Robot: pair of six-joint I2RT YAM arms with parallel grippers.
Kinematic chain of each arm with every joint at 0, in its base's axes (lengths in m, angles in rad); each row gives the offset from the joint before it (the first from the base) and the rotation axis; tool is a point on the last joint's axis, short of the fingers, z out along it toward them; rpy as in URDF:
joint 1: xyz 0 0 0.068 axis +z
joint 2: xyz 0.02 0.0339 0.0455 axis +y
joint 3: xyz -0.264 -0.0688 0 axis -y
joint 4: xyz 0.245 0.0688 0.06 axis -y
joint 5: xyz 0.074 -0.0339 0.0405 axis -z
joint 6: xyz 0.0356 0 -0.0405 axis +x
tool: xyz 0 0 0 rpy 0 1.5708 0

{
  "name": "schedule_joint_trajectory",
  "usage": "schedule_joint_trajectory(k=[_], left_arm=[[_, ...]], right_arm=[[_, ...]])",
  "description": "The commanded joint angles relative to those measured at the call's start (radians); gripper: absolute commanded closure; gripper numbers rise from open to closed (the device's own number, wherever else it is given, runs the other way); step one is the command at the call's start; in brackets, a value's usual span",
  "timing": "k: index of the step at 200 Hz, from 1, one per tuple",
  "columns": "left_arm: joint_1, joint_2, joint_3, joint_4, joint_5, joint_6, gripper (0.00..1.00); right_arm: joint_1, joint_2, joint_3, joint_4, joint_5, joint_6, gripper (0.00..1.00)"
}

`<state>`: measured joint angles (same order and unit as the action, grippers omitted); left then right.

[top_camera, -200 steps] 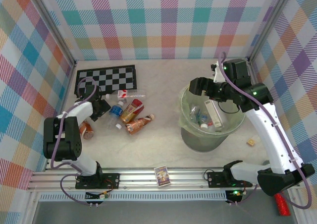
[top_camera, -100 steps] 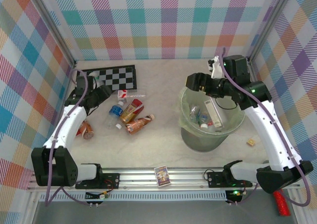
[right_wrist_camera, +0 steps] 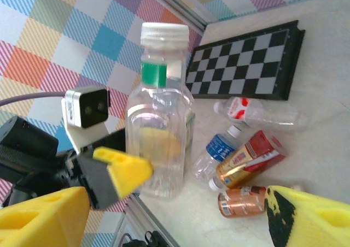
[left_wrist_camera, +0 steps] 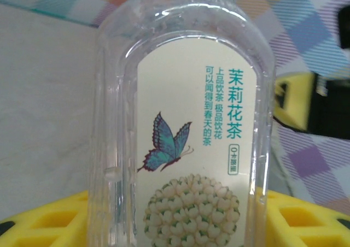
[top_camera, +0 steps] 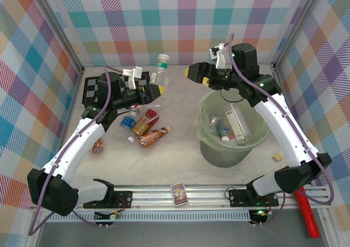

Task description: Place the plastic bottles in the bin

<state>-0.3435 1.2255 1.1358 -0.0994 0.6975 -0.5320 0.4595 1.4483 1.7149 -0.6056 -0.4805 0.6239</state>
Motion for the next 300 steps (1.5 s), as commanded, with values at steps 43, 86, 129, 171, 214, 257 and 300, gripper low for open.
schedule_joint_trajectory(k=[43, 86, 129, 171, 214, 257, 300], left_arm=[[-0.079, 0.034, 0.013, 0.114, 0.118, -0.010, 0.59], [-0.099, 0.059, 0.021, 0.117, 0.126, -0.004, 0.61], [-0.103, 0.075, 0.026, 0.110, 0.123, -0.001, 0.61], [-0.102, 0.082, 0.032, 0.099, 0.115, 0.002, 0.60], [-0.102, 0.092, 0.037, 0.102, 0.121, 0.018, 0.13], [-0.094, 0.072, 0.037, 0.061, 0.098, 0.057, 0.00], [-0.049, 0.057, 0.021, -0.014, 0.039, 0.075, 0.00]], right_arm=[[0.019, 0.137, 0.107, 0.143, -0.050, 0.054, 0.17], [0.035, 0.226, 0.176, 0.135, -0.055, 0.057, 0.29], [0.050, 0.267, 0.198, 0.126, -0.056, 0.061, 0.53], [0.050, 0.268, 0.197, 0.111, -0.033, 0.053, 0.71], [0.048, 0.265, 0.248, 0.063, 0.009, 0.021, 0.76], [0.019, 0.233, 0.370, -0.042, 0.068, -0.047, 0.78], [-0.066, 0.081, 0.389, -0.190, 0.149, -0.120, 0.78]])
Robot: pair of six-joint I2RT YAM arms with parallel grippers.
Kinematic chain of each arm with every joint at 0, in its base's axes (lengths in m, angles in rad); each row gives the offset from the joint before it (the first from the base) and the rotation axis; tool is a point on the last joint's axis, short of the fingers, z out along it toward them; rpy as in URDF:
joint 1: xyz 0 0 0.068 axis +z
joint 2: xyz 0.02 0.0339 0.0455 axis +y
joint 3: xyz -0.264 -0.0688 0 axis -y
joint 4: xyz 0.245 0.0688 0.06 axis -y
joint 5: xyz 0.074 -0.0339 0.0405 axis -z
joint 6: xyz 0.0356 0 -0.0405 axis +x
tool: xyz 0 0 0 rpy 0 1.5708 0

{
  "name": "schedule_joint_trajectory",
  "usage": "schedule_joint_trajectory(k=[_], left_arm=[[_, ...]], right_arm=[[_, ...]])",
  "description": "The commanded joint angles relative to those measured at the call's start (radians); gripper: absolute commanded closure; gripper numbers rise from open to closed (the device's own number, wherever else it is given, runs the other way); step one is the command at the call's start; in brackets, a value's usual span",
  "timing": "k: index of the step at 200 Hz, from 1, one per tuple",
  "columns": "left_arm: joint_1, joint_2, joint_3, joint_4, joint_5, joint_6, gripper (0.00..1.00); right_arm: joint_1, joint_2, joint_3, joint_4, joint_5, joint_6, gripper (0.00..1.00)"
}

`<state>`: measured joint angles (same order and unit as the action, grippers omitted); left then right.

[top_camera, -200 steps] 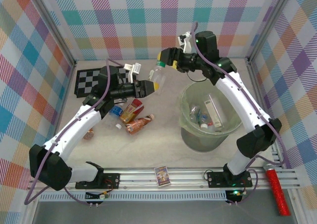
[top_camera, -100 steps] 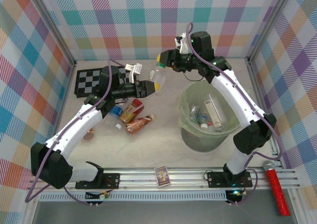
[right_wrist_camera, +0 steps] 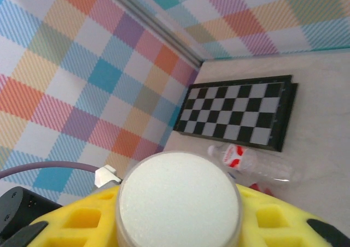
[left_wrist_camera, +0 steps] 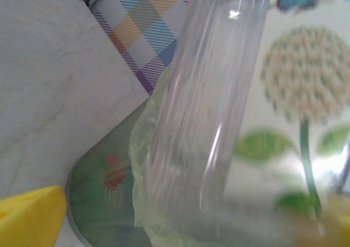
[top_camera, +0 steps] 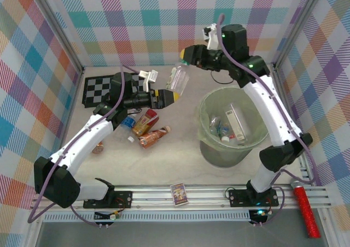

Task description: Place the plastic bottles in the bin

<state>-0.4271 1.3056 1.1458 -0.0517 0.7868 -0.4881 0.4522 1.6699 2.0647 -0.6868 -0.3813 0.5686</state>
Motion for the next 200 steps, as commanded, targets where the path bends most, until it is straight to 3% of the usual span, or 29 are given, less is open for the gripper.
schedule_joint_trajectory(k=[1, 45, 72, 94, 109, 149, 200], left_arm=[[0.037, -0.023, 0.011, -0.063, -0.052, 0.031, 0.00], [0.092, 0.009, -0.007, -0.078, -0.109, -0.006, 0.00], [0.112, 0.044, -0.015, -0.083, -0.152, -0.027, 0.00], [0.132, 0.084, 0.017, -0.188, -0.245, -0.010, 0.00], [0.144, 0.108, 0.043, -0.287, -0.315, 0.013, 0.01], [0.148, 0.113, 0.039, -0.388, -0.442, 0.057, 0.02], [0.148, 0.083, 0.034, -0.489, -0.543, 0.127, 0.03]], right_arm=[[-0.062, -0.145, 0.038, -0.114, 0.053, -0.066, 0.78], [-0.185, -0.335, 0.026, -0.366, 0.168, -0.150, 0.80], [-0.192, -0.392, 0.062, -0.565, 0.328, -0.227, 0.83], [-0.192, -0.392, 0.072, -0.712, 0.465, -0.269, 0.85], [-0.192, -0.372, 0.056, -0.776, 0.490, -0.284, 0.86], [-0.139, -0.306, -0.059, -0.806, 0.574, -0.276, 0.87], [-0.121, -0.270, -0.279, -0.679, 0.579, -0.256, 0.87]])
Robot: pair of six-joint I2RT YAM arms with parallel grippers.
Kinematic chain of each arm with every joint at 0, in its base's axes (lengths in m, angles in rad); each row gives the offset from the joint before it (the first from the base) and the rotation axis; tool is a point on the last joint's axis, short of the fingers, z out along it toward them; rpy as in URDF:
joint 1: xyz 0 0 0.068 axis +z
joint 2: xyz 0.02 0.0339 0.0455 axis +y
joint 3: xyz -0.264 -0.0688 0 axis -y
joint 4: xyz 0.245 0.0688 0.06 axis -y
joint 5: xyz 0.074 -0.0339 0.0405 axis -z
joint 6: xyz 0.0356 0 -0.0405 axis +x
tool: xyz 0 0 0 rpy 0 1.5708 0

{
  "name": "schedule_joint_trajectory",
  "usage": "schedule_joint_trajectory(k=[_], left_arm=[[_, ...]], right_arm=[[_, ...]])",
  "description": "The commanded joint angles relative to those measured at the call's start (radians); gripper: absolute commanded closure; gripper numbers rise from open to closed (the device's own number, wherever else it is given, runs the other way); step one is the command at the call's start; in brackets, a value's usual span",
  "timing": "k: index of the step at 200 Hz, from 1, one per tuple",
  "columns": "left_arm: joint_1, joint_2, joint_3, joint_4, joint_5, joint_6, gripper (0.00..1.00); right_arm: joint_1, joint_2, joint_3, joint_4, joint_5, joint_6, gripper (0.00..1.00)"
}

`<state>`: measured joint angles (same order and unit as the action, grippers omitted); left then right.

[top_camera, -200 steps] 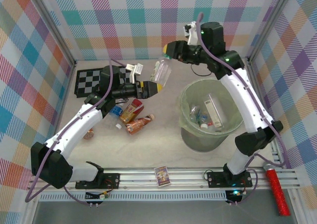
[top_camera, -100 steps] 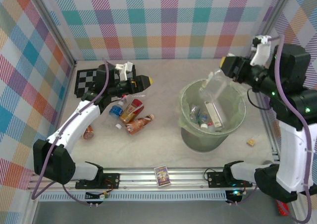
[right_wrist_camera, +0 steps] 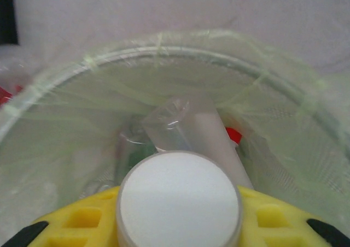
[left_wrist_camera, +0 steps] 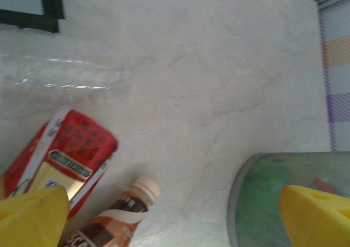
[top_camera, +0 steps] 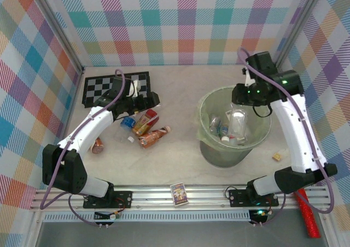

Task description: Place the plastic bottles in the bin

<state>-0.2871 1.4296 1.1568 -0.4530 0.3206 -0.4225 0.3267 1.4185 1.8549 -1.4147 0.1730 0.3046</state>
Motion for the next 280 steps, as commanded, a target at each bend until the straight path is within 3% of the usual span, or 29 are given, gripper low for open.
schedule_joint_trajectory(k=[1, 62, 107, 134, 169, 200, 232, 280], left_arm=[[0.008, -0.042, 0.023, -0.089, -0.078, 0.063, 0.03], [0.015, -0.053, 0.060, -0.257, -0.283, 0.166, 0.06], [0.053, -0.035, 0.019, -0.256, -0.328, 0.156, 0.07], [0.076, -0.027, -0.016, -0.228, -0.353, 0.138, 0.06], [0.091, -0.021, -0.047, -0.219, -0.439, 0.142, 0.03], [0.114, -0.013, -0.089, -0.198, -0.488, 0.130, 0.01], [0.129, 0.006, -0.142, -0.147, -0.518, 0.105, 0.03], [0.131, 0.053, -0.207, -0.094, -0.479, 0.051, 0.00]], right_arm=[[0.005, -0.020, -0.075, 0.052, 0.023, 0.011, 0.87], [-0.006, -0.071, -0.382, 0.206, -0.021, 0.108, 0.86], [-0.020, -0.107, -0.513, 0.298, -0.068, 0.149, 0.81], [-0.020, -0.113, -0.499, 0.286, -0.068, 0.151, 0.75], [-0.020, -0.137, -0.396, 0.216, -0.059, 0.146, 0.48], [-0.020, -0.169, -0.308, 0.170, -0.084, 0.142, 0.31], [-0.021, -0.214, -0.243, 0.174, -0.140, 0.144, 0.28], [-0.021, -0.218, -0.242, 0.204, -0.172, 0.142, 0.28]])
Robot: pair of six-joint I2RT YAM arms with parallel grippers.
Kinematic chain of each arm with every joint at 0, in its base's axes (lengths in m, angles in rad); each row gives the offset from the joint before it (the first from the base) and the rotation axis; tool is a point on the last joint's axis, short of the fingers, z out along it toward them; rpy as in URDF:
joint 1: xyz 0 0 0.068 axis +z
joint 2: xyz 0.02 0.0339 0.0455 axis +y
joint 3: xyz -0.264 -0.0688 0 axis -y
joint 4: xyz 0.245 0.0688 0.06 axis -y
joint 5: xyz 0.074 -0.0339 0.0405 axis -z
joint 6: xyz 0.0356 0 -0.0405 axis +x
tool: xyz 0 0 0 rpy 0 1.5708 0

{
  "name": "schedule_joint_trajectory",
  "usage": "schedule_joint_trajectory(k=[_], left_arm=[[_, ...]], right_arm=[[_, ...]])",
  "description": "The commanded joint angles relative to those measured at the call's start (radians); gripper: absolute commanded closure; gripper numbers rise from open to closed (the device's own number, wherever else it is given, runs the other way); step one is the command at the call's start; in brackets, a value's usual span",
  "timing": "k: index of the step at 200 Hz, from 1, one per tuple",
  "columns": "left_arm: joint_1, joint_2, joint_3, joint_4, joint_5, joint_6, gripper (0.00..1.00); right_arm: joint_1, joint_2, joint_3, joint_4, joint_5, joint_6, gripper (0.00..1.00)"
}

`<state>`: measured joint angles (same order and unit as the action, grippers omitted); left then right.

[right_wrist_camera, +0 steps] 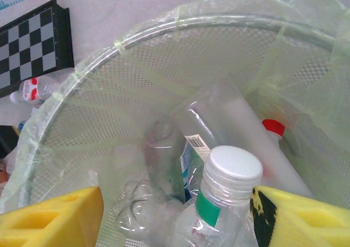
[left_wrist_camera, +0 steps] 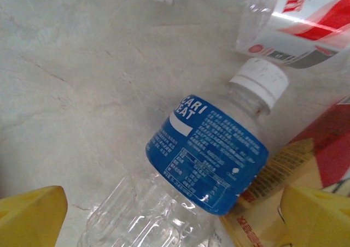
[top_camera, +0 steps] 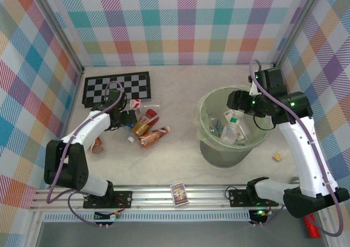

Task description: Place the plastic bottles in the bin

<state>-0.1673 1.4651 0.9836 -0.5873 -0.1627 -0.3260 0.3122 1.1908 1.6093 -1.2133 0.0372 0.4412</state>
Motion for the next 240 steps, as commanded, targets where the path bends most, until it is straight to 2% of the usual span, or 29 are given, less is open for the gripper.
schedule_joint_trajectory(k=[1, 60, 161, 240], left_arm=[[0.011, 0.018, -0.035, 0.041, 0.006, -0.048, 0.00], [0.042, 0.030, -0.135, 0.109, 0.023, -0.137, 0.02], [0.045, -0.068, -0.251, 0.115, 0.047, -0.225, 0.02], [0.045, -0.079, -0.255, 0.125, 0.029, -0.233, 0.30]], right_arm=[[-0.007, 0.010, 0.003, 0.002, -0.037, 0.006, 0.28], [-0.005, 0.010, -0.009, 0.021, -0.046, 0.001, 0.28], [-0.007, 0.029, -0.015, 0.051, -0.073, -0.001, 0.28], [-0.005, 0.013, -0.015, 0.091, -0.123, 0.011, 0.29]])
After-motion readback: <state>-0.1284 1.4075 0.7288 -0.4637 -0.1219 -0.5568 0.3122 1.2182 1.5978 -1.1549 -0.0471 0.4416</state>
